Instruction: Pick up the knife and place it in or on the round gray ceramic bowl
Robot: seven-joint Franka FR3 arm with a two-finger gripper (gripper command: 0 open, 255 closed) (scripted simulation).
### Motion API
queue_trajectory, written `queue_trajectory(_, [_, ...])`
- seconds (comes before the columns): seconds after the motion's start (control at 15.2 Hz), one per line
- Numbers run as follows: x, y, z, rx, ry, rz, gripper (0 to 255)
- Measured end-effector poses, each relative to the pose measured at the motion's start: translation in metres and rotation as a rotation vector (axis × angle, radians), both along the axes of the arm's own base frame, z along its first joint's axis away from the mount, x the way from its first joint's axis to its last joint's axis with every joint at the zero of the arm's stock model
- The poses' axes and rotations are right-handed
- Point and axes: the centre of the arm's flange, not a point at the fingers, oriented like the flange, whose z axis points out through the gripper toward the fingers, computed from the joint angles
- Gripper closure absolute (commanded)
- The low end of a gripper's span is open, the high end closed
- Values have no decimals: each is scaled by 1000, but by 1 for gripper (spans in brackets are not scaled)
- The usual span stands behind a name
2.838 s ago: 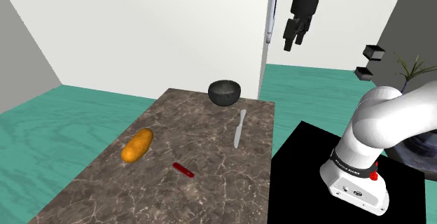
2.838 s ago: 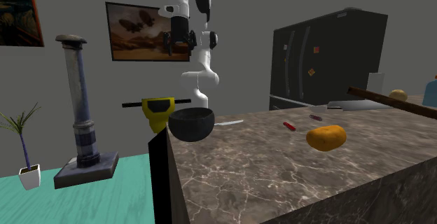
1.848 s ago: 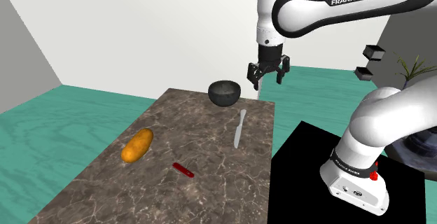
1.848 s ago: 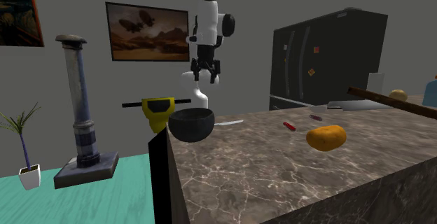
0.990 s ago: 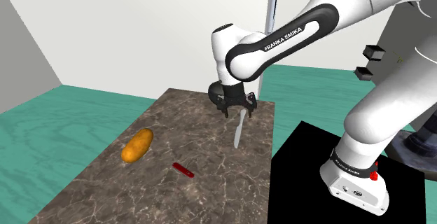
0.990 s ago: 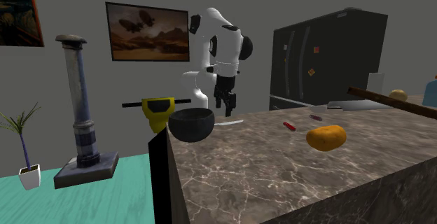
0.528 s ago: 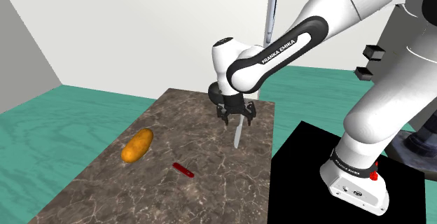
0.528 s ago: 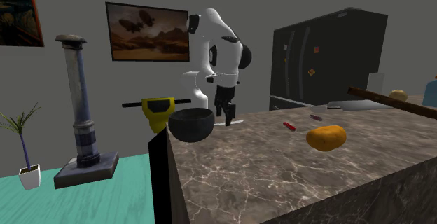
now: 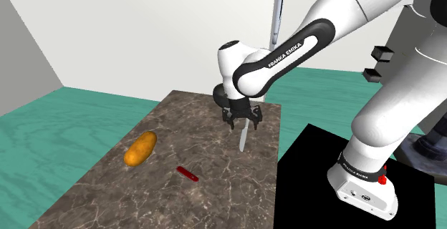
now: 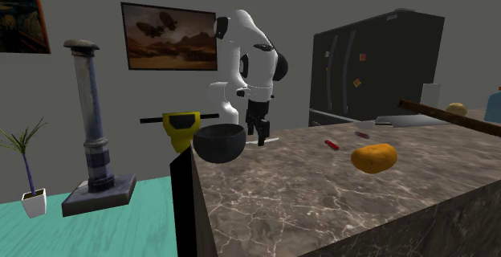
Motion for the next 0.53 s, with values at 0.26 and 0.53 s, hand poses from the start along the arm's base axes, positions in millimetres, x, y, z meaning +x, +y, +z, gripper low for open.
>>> queue_trajectory(0.26, [1,1,2,2,-6,0,255])
queue_trajectory(0.53, [1,1,2,0,-4,-1,255])
